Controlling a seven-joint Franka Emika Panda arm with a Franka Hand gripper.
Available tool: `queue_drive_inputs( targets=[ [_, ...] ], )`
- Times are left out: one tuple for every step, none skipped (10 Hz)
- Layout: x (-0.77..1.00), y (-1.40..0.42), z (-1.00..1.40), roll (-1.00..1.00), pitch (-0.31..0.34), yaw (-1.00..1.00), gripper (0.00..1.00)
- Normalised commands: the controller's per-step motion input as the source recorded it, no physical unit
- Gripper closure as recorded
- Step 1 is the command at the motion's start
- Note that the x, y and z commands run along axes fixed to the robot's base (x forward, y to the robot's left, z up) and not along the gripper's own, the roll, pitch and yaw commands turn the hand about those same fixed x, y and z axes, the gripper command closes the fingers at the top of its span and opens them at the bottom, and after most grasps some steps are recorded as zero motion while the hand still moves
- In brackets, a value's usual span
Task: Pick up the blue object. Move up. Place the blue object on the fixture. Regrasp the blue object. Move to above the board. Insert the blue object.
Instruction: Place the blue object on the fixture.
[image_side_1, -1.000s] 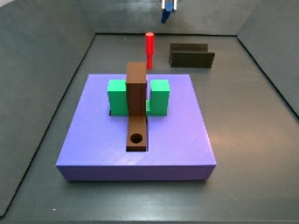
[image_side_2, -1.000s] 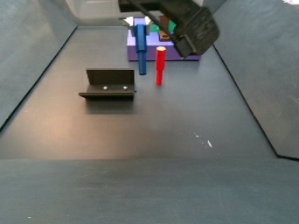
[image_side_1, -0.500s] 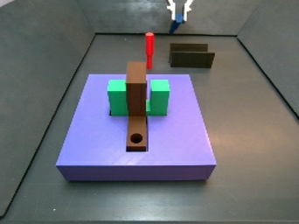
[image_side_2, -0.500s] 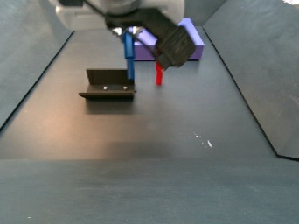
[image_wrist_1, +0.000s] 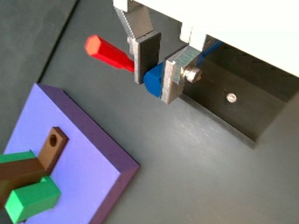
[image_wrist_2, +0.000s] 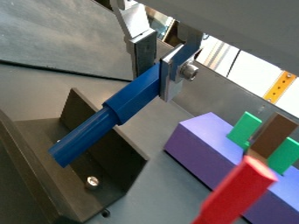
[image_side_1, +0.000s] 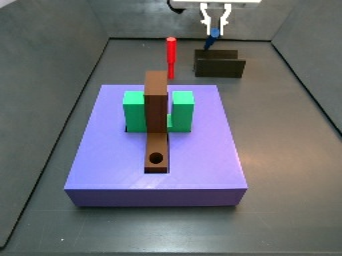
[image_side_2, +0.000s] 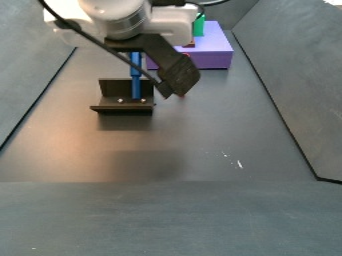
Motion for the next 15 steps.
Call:
queue_drive_inputs(
  targets=[
    [0.00,0.00,-0.07,-0.07,-0.083,0.00,1.00],
    [0.00,0.00,-0.05,0.00,-0.091,0.06,1.00],
    [0.00,0.00,-0.10,0.00,-0.126,0.08,1.00],
    [0.15,-0.09,-0.23,-0.08,-0.277,-0.02,1.00],
    [0.06,-0.11,-0.33,-0.04,-0.391,-0.06,1.00],
    [0.06,-0.11,-0.33,-0.01,-0.389,-0.05,1.00],
    [0.12,-0.09,-0.30,-0.01,-0.306,-0.04,1.00],
    [0.11,-0.03,-0.19,0.00,-0.194,0.00,1.00],
    [0.10,0.00,-0.15,0.05,-0.120,0.00,1.00],
    [0.11,-0.03,-0.17,0.19,-0.077,0.00,1.00],
    [0.11,-0.04,-0.18,0.23,-0.040,0.00,1.00],
    [0.02,0.00,-0.16,0.09,-0.034,0.00,1.00],
    [0.00,0.00,-0.15,0.00,-0.043,0.00,1.00],
    [0.00,0.00,-0.10,-0.05,-0.040,0.00,1.00],
    [0.00,0.00,-0.08,-0.09,-0.037,0.00,1.00]
  ],
)
